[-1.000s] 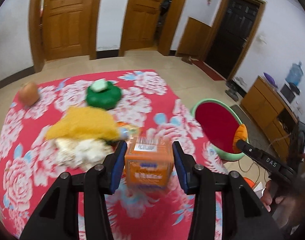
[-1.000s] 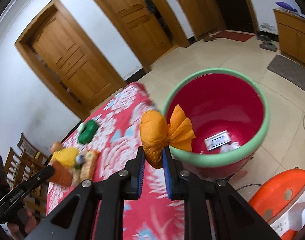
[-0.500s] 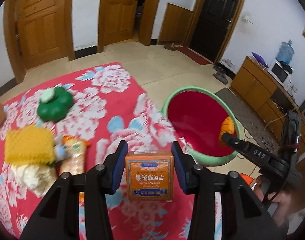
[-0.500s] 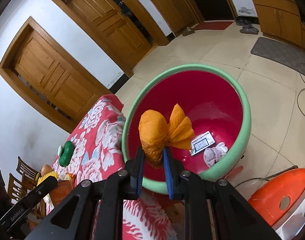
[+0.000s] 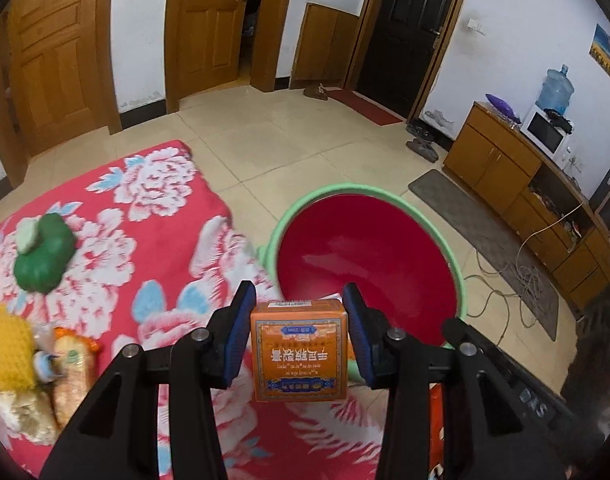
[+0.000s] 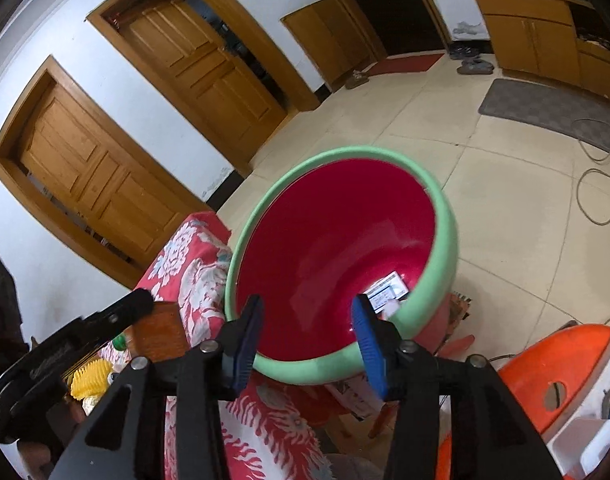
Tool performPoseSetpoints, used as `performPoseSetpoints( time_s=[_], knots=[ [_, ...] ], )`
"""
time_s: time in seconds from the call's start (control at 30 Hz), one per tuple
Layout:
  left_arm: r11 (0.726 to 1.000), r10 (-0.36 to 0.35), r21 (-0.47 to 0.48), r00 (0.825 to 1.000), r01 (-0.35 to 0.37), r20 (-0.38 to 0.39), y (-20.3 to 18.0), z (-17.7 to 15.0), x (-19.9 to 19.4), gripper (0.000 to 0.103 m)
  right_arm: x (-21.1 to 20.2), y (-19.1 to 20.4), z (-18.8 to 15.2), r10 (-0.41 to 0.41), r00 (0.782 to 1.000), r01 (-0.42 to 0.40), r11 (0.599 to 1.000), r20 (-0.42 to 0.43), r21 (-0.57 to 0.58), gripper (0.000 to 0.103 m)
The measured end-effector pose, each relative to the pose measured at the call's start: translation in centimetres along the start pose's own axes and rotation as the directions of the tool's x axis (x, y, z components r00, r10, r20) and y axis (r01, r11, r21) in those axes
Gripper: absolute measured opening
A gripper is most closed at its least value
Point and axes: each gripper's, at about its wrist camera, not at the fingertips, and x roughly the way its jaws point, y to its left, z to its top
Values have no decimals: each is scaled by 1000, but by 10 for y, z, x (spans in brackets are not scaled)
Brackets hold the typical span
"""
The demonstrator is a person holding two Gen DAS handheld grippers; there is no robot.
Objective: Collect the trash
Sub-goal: 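Carry both items over the red bucket and open both tools to drop them, then move both tools back toward the items on the table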
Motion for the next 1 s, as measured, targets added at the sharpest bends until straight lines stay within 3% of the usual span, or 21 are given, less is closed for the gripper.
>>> performPoseSetpoints(
  time_s=[0.3,0.43,0.63,0.8,1.0],
  knots=[
    [1000,-30,-7,1000,30,4,-18,11,27,46,-13,-16,1,-6,1000,5,999,22,41,50],
    [999,-31,-34,1000,31,0,-17,11,27,58,-15,-19,2,-19,1000,18,999,13,38,50],
    [999,1,-48,1000,0,2,-9,-1,10,60,-28,-13,3,-18,999,18,1000,29,9,56],
    [998,61,-32,997,-59,47,-3,-12,-17,72,-38,1,1,-8,999,10,999,41,-33,63],
    [995,86,-52,995,-83,60,10,-27,-48,75,-51,19,-4,12,999,-9,997,40,-76,70]
  ],
)
